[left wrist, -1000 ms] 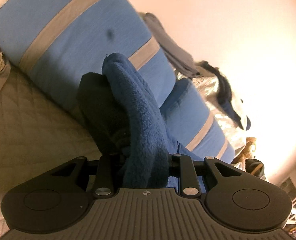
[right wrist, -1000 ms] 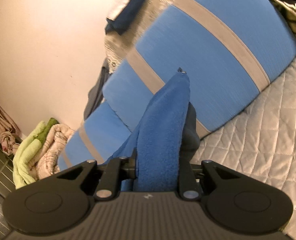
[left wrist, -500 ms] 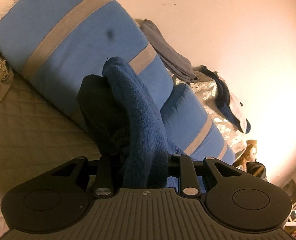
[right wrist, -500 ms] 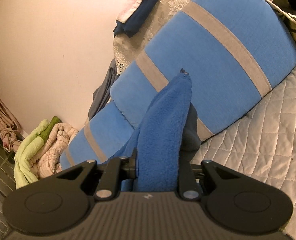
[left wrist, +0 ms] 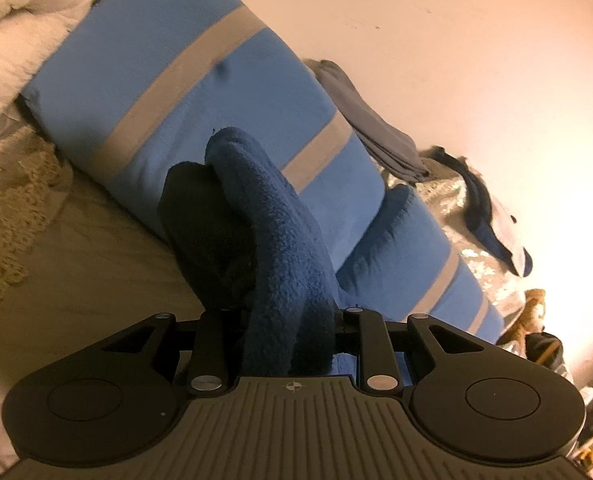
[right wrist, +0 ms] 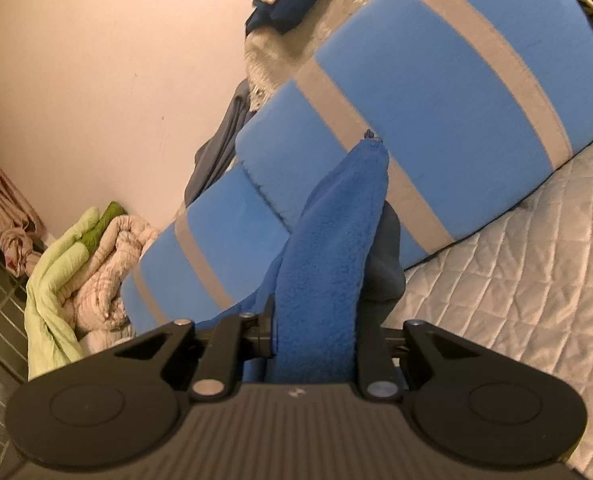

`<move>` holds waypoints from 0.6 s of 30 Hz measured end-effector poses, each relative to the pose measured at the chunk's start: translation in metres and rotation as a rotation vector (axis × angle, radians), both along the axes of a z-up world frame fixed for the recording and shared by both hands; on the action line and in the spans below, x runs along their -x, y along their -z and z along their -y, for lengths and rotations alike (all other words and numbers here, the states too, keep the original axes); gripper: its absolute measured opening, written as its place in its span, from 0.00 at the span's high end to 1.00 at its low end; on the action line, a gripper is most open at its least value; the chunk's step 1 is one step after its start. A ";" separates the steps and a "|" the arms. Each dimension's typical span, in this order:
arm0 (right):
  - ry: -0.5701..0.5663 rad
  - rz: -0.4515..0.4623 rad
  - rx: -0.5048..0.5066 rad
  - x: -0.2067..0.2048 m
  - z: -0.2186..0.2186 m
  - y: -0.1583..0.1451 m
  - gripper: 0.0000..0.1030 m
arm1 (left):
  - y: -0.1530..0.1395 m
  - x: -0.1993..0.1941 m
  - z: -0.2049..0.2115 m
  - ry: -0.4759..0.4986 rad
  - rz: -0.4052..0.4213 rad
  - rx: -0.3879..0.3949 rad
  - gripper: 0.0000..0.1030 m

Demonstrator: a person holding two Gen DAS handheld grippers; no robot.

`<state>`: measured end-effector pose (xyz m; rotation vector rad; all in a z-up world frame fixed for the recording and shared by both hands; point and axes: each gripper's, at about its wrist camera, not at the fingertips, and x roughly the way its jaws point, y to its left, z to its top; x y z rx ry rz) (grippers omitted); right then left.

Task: Fold clothes
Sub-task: 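Lift the held fleece fold with both grippers and carry it over the hoodie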

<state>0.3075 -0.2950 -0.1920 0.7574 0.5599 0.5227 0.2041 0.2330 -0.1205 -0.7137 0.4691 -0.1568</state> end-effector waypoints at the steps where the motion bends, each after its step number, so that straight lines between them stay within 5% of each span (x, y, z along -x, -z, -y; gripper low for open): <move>1: -0.005 0.000 0.001 0.000 -0.004 0.000 0.81 | 0.000 0.002 -0.003 -0.008 0.001 0.000 0.75; 18: -0.088 -0.020 0.028 -0.010 -0.083 0.001 0.82 | -0.015 0.011 -0.055 -0.080 -0.045 -0.121 0.75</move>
